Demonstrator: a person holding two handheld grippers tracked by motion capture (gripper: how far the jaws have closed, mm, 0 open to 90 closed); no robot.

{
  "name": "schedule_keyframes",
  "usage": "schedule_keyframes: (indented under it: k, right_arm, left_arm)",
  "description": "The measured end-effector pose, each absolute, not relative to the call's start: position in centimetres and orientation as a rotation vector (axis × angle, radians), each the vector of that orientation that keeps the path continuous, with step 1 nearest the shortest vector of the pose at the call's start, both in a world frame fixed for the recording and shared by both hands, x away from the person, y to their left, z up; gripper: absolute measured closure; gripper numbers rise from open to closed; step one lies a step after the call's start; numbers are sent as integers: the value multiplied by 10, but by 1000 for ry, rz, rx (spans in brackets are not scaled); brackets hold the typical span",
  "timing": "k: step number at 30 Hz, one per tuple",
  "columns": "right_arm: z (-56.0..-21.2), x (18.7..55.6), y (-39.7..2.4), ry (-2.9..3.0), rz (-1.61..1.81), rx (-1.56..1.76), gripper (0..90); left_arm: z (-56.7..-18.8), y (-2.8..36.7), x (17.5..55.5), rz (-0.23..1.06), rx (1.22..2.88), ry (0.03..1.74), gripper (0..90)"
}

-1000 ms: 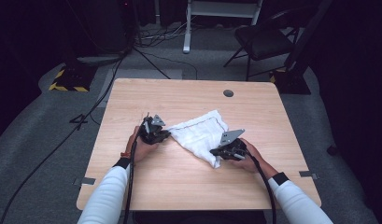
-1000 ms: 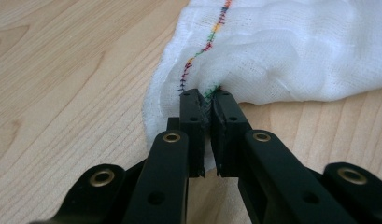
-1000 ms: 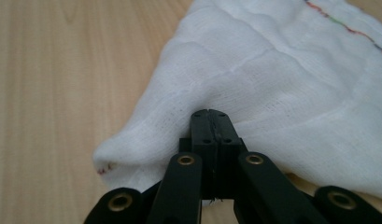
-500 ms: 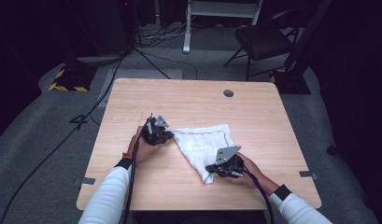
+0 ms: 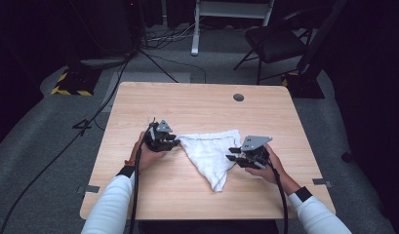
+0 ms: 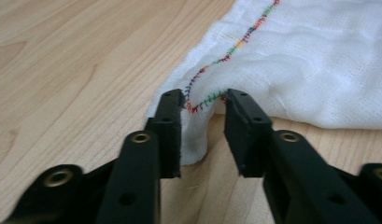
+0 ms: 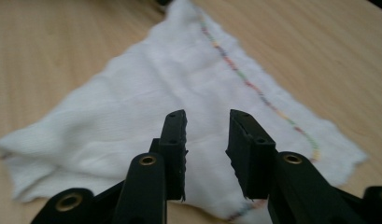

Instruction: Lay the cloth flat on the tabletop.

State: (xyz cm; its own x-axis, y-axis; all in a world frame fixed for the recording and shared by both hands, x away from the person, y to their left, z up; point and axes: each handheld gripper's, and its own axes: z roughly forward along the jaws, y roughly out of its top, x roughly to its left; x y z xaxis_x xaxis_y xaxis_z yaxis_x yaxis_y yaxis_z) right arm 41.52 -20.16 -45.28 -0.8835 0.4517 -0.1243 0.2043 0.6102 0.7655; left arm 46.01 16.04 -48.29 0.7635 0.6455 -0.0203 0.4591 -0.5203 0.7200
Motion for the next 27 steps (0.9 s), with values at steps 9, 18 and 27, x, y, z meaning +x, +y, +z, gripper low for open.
schedule_keyframes:
  k: [9, 18, 27]
  right_arm:
    - [-463, 488, -218, 2474, 1025, 865, 489]
    - [-476, 518, -214, 2461, 939, 988, 458]
    - [-490, 523, -217, 2507, 966, 1054, 444]
  left_arm:
    - [-486, 157, 463, 323, 2217, 870, 318]
    - [-492, 154, 469, 327, 2242, 903, 325]
    - [-495, 155, 471, 315, 2250, 900, 376]
